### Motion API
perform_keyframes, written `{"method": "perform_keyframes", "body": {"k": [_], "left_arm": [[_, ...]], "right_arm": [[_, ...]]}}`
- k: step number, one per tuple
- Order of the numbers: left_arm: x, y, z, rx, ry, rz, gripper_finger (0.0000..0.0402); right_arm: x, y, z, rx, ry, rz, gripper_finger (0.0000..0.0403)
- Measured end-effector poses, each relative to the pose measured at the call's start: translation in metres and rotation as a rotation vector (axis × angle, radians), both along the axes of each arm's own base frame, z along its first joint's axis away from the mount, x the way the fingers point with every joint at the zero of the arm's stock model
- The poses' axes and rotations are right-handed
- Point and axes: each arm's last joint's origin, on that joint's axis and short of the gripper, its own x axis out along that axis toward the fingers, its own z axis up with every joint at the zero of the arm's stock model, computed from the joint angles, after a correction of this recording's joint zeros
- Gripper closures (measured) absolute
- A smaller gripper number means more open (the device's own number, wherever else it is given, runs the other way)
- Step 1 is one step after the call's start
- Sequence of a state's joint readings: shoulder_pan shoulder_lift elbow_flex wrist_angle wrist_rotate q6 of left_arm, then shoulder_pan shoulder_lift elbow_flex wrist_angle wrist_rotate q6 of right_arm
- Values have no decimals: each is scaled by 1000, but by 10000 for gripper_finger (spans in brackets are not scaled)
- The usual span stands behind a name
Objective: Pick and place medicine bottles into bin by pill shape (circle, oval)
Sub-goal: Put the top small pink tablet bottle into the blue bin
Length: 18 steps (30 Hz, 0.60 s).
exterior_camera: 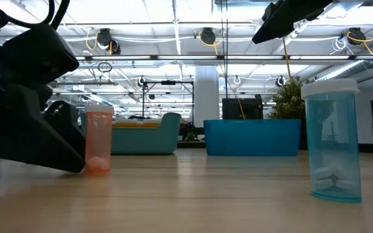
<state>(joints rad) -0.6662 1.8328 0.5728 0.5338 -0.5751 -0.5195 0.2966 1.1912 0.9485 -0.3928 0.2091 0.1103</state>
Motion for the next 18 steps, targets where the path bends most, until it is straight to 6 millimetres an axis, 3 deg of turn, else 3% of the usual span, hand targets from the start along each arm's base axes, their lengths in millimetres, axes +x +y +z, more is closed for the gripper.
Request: {"method": "perform_keyframes", "body": {"k": [9,18], "left_arm": [[4,3,-1,70,-23,-11,135],[11,5,-8,38,-26,-48,219]], "right_arm": [[0,0,0,-14,-1,12,190],[0,0,0,-13,-2,12,190]]}}
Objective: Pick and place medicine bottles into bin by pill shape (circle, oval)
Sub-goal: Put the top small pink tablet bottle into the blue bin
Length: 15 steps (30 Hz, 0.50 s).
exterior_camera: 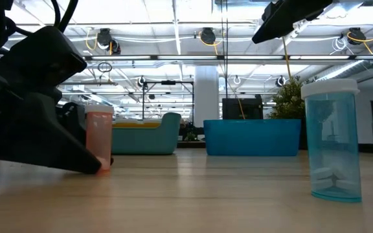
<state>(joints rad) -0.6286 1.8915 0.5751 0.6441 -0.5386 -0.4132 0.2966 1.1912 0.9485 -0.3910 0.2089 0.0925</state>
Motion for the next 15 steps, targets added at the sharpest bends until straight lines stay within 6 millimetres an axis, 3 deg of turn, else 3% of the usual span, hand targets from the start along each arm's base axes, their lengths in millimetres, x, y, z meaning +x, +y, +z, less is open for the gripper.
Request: {"method": "perform_keyframes", "body": {"k": [9,15], "left_arm": [[0,0,0,15,0,-14,298],[0,0,0,20,-2,-14,290]], "right_arm": [[1,0,1,5,-15,0,190],[4,0,3,39,-56,-87,190]]}}
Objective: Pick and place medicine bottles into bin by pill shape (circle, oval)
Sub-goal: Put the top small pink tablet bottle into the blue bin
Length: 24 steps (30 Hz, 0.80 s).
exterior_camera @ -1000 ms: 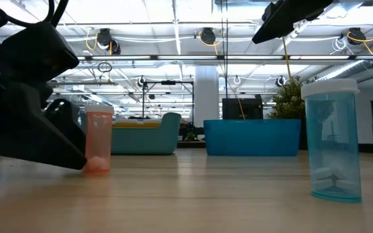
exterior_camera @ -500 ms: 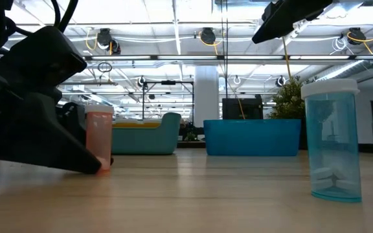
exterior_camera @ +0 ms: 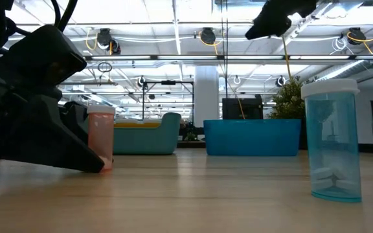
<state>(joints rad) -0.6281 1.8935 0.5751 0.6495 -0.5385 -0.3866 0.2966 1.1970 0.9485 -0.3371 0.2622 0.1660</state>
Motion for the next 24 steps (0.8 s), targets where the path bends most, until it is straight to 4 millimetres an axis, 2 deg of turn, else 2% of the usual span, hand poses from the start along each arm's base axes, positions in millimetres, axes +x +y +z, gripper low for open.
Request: {"method": "perform_keyframes", "body": {"k": [3,7,12,18,24], "left_arm": [[0,1,2,8,-2,-3,285],[2,6,10,11,-17,4,283],[7,15,22,-1,-14,-12,283],[8,35,38,0,53,8,282],[4,47,45,15,120,29,282]], "right_arm": [[8,1,-3,22,-30,-79,190],[30,7,-17,78,-32,-102,190],[71,19,-30,106,46,-68,190],[122,35,-45,22,99,19,190],[157,42,-55,-17,74,7,190]]}}
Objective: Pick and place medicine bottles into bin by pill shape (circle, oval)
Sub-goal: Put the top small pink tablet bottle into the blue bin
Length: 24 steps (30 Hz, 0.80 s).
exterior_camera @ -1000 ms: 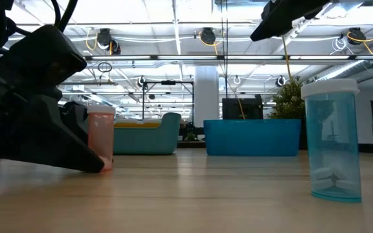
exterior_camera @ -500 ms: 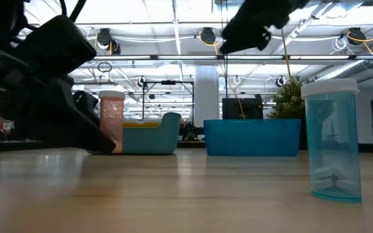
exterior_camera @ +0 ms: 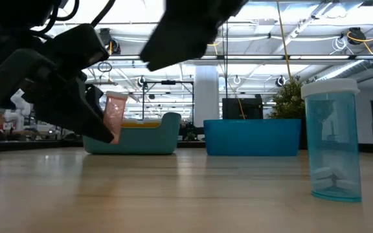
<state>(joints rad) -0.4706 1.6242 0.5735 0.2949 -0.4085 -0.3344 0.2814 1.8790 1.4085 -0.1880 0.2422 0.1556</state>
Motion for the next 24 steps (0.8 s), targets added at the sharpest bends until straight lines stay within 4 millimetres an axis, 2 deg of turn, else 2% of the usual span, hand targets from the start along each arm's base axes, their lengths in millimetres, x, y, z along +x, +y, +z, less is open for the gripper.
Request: {"method": "perform_keyframes", "body": {"k": [6,11,18,24], "left_arm": [[0,2,1,-2,4,12,282],[0,2,1,-1,3,12,282],[-2,7,-3,14,55,39,282],[0,10,-3,-12,52,45,282]], "right_arm": [[21,-11,-17,39,3,-17,190],[26,-19,-25,91,24,-4,190],[30,-21,-21,98,-38,8,190],[37,-25,-36,94,-29,2,177]]}}
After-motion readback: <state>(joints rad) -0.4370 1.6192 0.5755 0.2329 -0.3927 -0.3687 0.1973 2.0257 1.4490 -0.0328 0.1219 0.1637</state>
